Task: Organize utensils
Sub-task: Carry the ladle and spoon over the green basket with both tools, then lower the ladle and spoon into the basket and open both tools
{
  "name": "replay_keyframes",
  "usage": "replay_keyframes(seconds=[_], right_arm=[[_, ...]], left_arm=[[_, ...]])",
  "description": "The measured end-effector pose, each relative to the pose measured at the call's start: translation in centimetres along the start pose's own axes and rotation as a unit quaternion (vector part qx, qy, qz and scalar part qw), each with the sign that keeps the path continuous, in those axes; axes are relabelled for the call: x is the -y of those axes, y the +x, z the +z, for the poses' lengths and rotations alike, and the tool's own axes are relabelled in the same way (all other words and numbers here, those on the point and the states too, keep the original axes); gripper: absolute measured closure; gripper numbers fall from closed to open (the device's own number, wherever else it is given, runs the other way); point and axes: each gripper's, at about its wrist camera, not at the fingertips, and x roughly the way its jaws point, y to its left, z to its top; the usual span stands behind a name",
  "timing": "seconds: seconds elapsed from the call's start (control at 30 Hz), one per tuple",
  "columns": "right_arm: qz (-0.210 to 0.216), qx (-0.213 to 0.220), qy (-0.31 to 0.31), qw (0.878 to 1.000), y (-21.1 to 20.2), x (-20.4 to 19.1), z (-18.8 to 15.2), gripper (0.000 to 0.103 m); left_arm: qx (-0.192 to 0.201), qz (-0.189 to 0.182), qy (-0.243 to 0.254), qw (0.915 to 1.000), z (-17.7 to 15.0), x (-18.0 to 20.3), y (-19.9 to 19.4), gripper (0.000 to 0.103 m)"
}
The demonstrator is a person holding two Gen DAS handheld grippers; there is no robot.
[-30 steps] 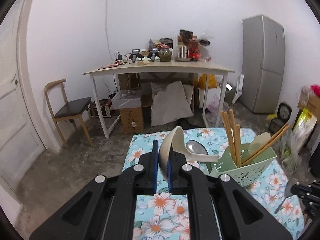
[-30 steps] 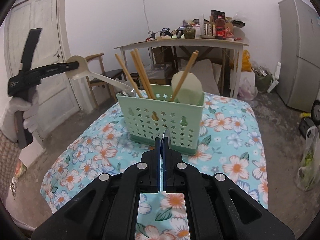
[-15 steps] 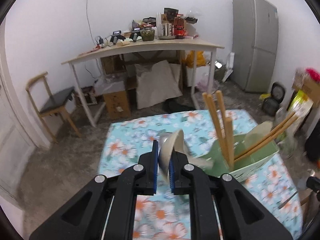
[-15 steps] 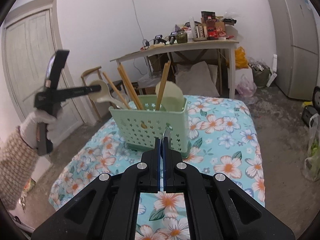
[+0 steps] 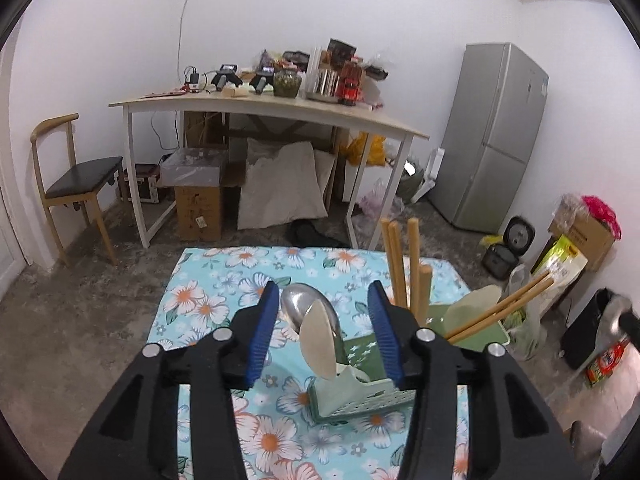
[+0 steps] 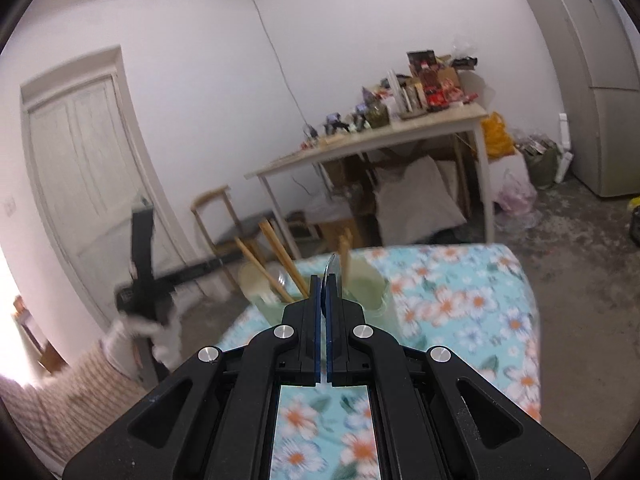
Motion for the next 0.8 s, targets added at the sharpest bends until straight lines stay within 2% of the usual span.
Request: replay_keyframes(seconds=[0.17,0.27,0.47,0.8], right_arm=[[0.057,0.039,0.02,0.997,0.0,-0.1,3.7,0.103],[0.079,0.059,0.012,0.995,0.5,-0.8,5.4,0.103],[0.092,0.068,0.012,0.993,3.4,-0.2,6.8,0.103],[0.086,0.054,0.023,0.995,7.2,1.2,5.7,0.103]], left_arm=[[0.02,0.003,-0.016,0.9997,-1.1,-1.1,-2.3,0.052],[0.025,0.005,-0.027,0.9993,-2.3,-1.9,-3.8,0.051],[0.015,0.015,-0.044,0.9988,-5.3,-3.5,-6.4,0.05],[0.001,0.042,-0.067,0.9969,-8.2,-6.4,-7.9,0.05]])
